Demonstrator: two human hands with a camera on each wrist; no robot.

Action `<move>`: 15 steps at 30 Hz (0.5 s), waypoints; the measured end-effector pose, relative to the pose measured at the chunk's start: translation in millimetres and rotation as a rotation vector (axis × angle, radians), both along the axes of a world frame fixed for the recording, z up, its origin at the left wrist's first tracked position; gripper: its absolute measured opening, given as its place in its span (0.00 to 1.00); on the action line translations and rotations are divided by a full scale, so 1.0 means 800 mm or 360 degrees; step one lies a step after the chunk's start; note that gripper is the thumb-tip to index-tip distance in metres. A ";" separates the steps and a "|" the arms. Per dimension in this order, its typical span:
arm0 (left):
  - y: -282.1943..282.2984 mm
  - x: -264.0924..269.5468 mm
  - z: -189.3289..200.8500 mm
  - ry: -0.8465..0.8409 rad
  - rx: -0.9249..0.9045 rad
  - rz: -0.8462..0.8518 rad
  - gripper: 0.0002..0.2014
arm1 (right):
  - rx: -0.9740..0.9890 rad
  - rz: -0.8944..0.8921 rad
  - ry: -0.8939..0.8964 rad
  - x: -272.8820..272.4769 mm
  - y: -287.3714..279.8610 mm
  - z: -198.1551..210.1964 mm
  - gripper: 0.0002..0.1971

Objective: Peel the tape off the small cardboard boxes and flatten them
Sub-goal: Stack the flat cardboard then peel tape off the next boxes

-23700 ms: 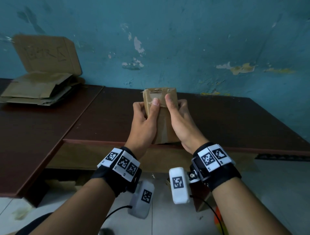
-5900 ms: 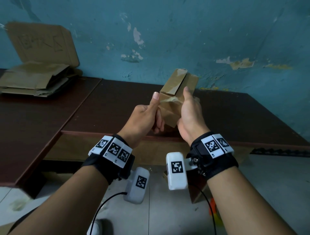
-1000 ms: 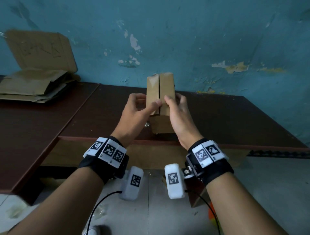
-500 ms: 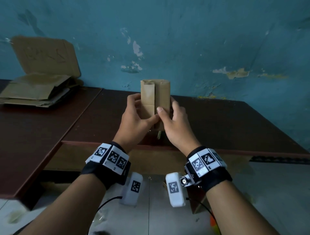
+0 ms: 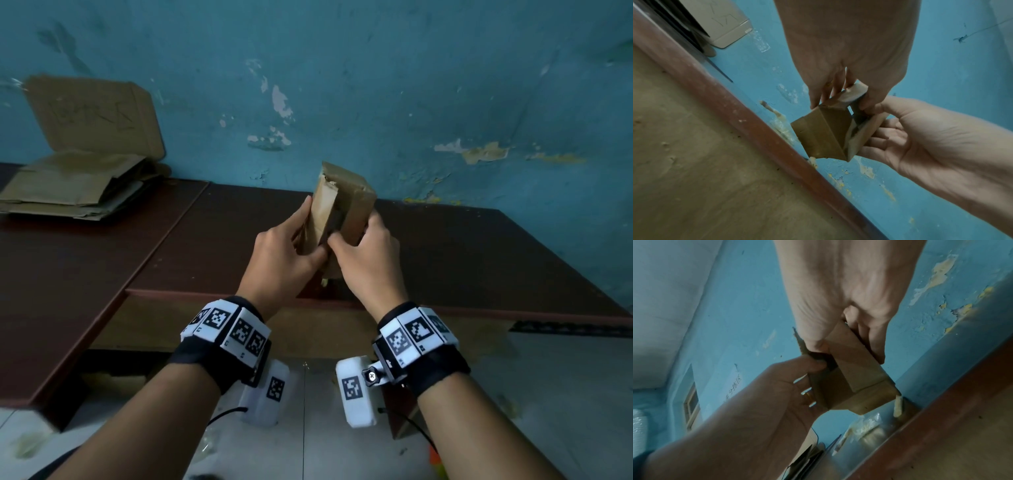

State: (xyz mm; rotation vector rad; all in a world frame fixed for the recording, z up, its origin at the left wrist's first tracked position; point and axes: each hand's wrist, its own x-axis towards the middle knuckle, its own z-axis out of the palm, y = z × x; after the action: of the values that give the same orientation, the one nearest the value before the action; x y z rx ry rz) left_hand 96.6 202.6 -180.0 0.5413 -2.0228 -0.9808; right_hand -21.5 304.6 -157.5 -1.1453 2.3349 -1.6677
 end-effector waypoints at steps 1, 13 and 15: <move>-0.002 0.001 0.000 0.0001 0.0032 -0.0026 0.36 | 0.0039 0.0040 -0.0004 -0.001 0.001 0.001 0.15; -0.021 0.001 0.001 0.0193 0.0259 -0.0029 0.25 | -0.0097 0.0153 -0.0303 -0.020 0.015 0.011 0.17; -0.017 0.003 0.006 0.0241 0.0301 -0.0040 0.23 | -0.0216 0.0203 -0.0341 -0.021 0.015 0.014 0.17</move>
State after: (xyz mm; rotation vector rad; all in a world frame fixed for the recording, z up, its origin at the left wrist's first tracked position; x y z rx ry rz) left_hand 99.0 189.3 -175.4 0.5261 -1.8179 -1.1999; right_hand -38.3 316.7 -146.2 -1.0516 2.0072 -1.8256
